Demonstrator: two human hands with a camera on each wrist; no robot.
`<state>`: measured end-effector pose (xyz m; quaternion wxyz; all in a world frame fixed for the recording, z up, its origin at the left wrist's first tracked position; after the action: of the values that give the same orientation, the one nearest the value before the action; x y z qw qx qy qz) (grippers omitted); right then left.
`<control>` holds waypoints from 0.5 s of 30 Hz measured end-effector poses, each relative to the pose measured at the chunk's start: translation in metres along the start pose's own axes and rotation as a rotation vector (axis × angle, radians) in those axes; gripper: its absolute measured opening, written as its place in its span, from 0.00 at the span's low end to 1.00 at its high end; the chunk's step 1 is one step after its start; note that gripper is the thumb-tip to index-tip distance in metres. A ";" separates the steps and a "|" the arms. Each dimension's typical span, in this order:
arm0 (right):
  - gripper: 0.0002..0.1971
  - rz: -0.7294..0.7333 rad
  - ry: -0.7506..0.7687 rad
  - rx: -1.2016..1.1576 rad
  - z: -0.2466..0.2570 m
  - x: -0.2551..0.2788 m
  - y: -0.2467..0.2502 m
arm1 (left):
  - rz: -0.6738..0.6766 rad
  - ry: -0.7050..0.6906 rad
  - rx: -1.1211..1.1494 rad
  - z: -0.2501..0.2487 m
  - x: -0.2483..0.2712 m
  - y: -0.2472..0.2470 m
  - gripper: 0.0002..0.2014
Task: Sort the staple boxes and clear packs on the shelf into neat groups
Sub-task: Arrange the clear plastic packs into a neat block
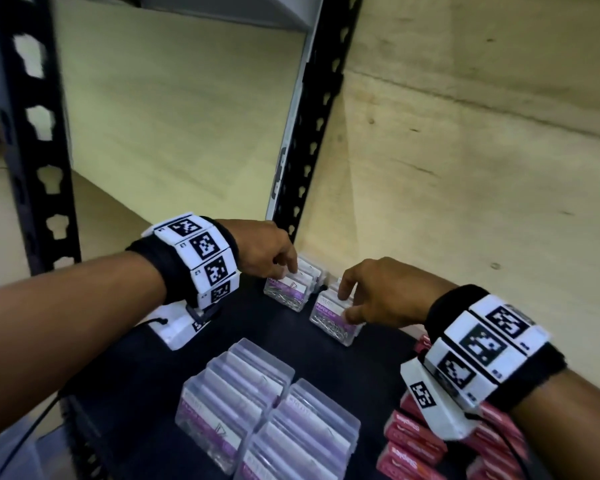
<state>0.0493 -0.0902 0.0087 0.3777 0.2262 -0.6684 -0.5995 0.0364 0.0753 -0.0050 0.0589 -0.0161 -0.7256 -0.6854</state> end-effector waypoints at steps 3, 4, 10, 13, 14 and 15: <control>0.20 0.011 -0.002 0.028 0.002 -0.004 -0.001 | 0.010 -0.004 0.017 0.001 0.000 -0.001 0.14; 0.20 0.012 -0.006 0.033 0.002 -0.005 -0.001 | 0.014 -0.005 0.023 0.001 0.000 -0.001 0.14; 0.19 0.012 -0.013 0.038 0.002 -0.007 -0.002 | 0.035 -0.005 0.062 -0.001 0.005 0.000 0.13; 0.18 0.010 -0.011 0.023 0.003 -0.005 -0.003 | 0.049 0.000 0.087 -0.005 0.008 -0.001 0.13; 0.18 0.011 -0.012 0.011 0.003 -0.004 -0.003 | 0.055 0.002 0.092 -0.006 0.009 -0.001 0.12; 0.17 0.014 -0.015 -0.004 0.003 -0.003 -0.004 | 0.061 0.003 0.093 -0.007 0.010 -0.001 0.12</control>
<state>0.0482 -0.0865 0.0045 0.3775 0.2163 -0.6716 -0.5997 0.0264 0.0676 -0.0046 0.0815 -0.0344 -0.7558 -0.6488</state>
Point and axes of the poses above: each hand's wrist, its own x-axis away from the middle knuckle, its own y-axis out of the back of the hand, z = x × y, the point moved 6 cm from there along -x, towards the middle knuckle, and after that the axes turned 12 degrees about y, right-handed, at the moved point
